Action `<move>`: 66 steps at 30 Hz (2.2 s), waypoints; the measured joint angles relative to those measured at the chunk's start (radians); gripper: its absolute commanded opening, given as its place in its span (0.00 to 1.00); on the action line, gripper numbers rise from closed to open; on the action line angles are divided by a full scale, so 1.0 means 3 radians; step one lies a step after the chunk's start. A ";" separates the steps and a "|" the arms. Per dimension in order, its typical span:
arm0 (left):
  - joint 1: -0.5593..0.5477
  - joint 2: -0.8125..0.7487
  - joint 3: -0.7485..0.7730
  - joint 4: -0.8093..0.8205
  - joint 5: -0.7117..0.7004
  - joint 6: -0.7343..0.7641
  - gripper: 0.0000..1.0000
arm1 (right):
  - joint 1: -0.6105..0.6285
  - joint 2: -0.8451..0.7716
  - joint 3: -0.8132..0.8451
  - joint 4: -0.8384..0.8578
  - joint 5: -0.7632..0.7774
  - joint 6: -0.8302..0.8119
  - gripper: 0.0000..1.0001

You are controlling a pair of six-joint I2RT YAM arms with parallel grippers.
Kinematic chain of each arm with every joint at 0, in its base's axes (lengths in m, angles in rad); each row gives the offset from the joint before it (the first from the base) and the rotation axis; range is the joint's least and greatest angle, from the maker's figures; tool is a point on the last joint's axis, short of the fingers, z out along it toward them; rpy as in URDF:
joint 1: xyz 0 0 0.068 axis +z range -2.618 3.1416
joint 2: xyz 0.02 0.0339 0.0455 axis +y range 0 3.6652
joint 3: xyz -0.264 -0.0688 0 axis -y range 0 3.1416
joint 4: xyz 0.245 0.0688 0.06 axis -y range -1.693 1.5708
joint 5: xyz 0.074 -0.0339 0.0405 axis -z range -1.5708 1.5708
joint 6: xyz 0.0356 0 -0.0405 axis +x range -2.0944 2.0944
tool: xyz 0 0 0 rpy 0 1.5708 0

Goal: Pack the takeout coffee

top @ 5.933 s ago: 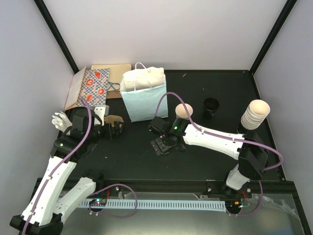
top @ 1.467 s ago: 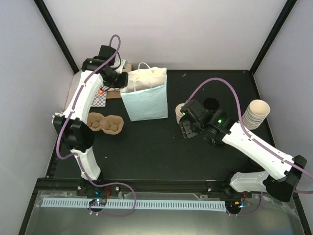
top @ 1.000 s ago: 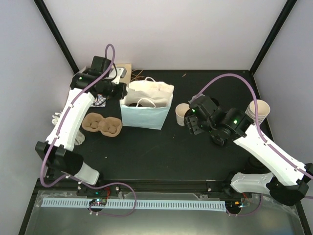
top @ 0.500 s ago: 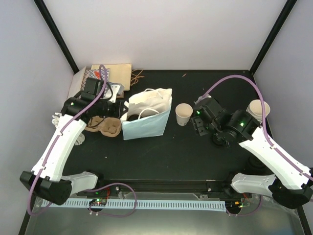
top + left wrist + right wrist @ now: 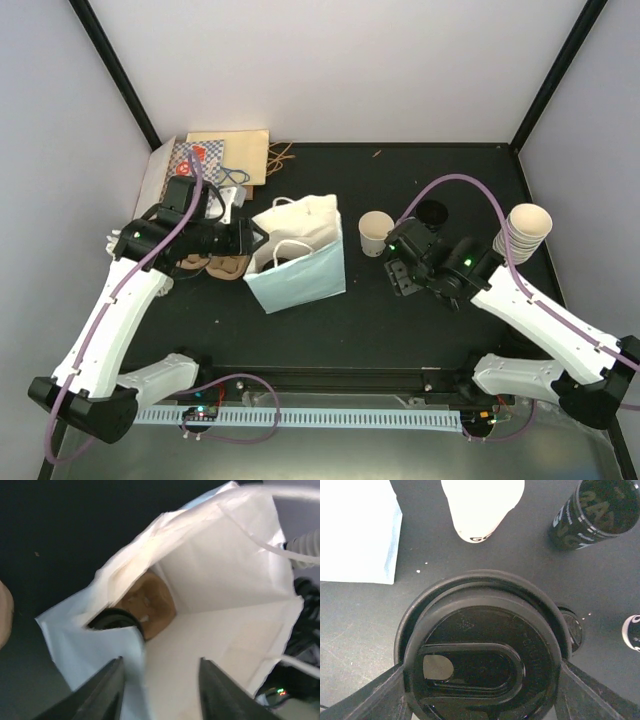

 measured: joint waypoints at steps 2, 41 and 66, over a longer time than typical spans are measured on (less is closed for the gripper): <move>-0.0001 -0.0029 -0.0003 -0.0022 0.0001 0.0010 0.71 | 0.0000 0.0000 -0.0074 0.0051 -0.0041 0.0001 0.69; -0.0165 0.1962 0.2246 -0.0132 0.0139 0.2856 0.80 | 0.0000 -0.0287 -0.0163 0.0130 -0.0251 0.0056 0.67; -0.0632 0.2553 0.2591 -0.0711 -0.0149 0.3913 0.68 | 0.0000 -0.0303 -0.0205 0.0107 -0.0303 0.0074 0.66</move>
